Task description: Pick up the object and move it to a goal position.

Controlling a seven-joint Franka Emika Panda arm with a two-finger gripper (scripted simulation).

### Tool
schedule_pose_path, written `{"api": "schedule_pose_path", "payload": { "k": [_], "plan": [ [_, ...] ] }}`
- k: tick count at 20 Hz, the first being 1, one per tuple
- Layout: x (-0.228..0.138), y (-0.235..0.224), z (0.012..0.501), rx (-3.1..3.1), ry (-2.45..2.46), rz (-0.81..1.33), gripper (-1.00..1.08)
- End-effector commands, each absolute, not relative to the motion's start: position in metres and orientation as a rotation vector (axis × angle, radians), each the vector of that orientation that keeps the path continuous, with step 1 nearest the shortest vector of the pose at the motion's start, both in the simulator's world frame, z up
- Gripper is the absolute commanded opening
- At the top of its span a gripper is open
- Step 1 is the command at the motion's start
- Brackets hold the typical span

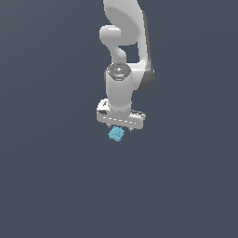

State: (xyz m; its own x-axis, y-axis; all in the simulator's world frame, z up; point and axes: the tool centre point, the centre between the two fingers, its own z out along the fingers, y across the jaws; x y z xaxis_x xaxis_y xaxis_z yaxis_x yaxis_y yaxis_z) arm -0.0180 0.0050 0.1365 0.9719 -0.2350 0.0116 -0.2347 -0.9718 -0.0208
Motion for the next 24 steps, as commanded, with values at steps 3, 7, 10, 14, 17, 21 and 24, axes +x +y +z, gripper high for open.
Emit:
{"api": "schedule_pose_path", "payload": {
  "k": [3,7,10,14,17,21,24],
  "plan": [
    [-0.032,-0.002,0.116,-3.081,0.549,-0.011,1.00],
    [-0.041,-0.008,0.103,-3.063,0.669,-0.005,1.00],
    [-0.047,-0.010,0.096,-3.052,0.732,-0.002,1.00],
    [-0.051,-0.013,0.091,-3.042,0.782,0.000,1.00],
    [-0.052,-0.013,0.090,-3.040,0.793,0.000,1.00],
    [-0.052,-0.013,0.087,-3.042,0.785,0.001,1.00],
    [-0.052,-0.013,0.078,-3.041,0.787,0.001,1.00]
  ]
}}
